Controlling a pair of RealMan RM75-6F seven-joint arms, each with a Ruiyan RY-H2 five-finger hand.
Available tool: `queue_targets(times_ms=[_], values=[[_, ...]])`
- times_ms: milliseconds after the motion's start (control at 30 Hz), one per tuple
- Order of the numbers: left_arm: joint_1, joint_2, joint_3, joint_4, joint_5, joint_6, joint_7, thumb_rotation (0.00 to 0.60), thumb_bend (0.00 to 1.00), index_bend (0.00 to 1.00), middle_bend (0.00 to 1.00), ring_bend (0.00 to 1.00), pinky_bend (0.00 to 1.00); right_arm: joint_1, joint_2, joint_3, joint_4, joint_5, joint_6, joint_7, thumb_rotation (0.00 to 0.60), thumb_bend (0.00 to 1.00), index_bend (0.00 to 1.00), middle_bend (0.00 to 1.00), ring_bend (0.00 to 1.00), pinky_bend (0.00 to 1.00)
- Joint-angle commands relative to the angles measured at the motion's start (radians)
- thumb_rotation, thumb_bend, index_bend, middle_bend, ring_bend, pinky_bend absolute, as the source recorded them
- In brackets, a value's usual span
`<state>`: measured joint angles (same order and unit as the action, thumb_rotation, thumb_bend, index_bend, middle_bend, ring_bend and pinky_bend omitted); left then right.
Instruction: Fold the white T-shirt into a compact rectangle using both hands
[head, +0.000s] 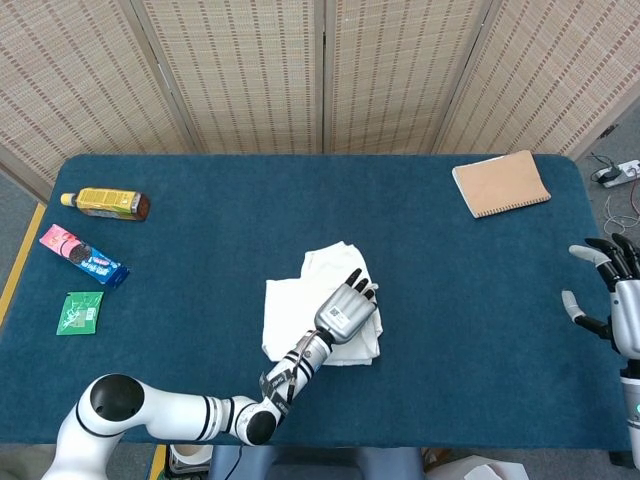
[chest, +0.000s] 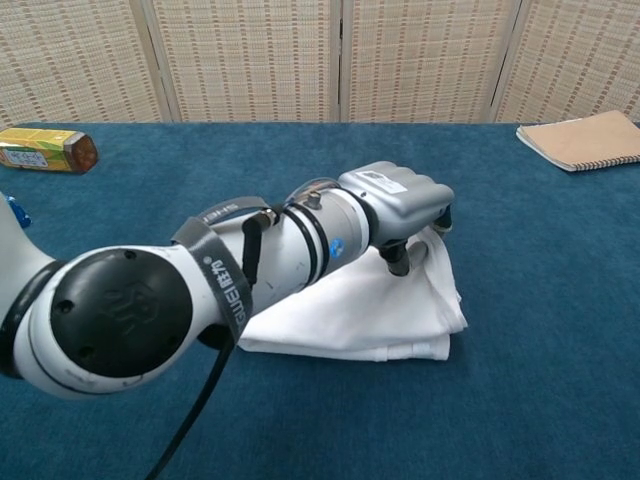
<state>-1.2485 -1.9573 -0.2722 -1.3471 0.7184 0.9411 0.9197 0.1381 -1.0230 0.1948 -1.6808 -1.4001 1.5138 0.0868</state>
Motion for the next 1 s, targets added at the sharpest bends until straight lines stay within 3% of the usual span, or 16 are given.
queue_targets(times_ms=[33,133,233,500,633,767,1000], values=[[-0.004,-0.005,-0.001,-0.004,-0.013,0.015,0.009,0.600,0.44,0.35,0.21,0.08,0.05,0.001,-0.001,0.000,0.001,-0.001,-0.002,0.000,0.600,0.30,0.28,0.21,0.07,0.12],[-0.004,-0.014,-0.013,-0.009,-0.025,0.039,0.010,0.600,0.26,0.10,0.10,0.01,0.04,0.002,-0.002,0.001,-0.001,-0.003,-0.002,-0.001,0.600,0.30,0.28,0.21,0.07,0.12],[0.000,-0.011,-0.023,-0.021,-0.021,0.056,-0.003,0.600,0.21,0.00,0.02,0.00,0.03,0.002,0.000,0.002,-0.005,-0.006,0.001,-0.004,0.600,0.30,0.28,0.21,0.07,0.12],[0.049,0.094,-0.046,-0.161,-0.007,0.089,-0.067,0.600,0.20,0.00,0.00,0.00,0.02,0.000,0.006,0.005,-0.015,-0.013,0.009,-0.005,0.600,0.30,0.28,0.21,0.07,0.12],[0.092,0.168,-0.029,-0.217,0.036,0.112,-0.109,0.600,0.20,0.12,0.00,0.00,0.02,0.002,0.007,0.004,-0.016,-0.014,0.003,-0.004,0.600,0.30,0.28,0.21,0.07,0.12],[0.132,0.235,-0.019,-0.260,0.063,0.140,-0.143,0.600,0.20,0.18,0.02,0.00,0.02,0.008,0.010,0.001,-0.019,-0.022,-0.006,-0.009,0.600,0.30,0.28,0.21,0.07,0.12],[0.240,0.379,0.018,-0.336,0.095,0.201,-0.222,0.600,0.25,0.15,0.02,0.00,0.02,0.036,0.048,-0.027,-0.030,-0.082,-0.063,-0.018,0.600,0.36,0.28,0.23,0.07,0.13]])
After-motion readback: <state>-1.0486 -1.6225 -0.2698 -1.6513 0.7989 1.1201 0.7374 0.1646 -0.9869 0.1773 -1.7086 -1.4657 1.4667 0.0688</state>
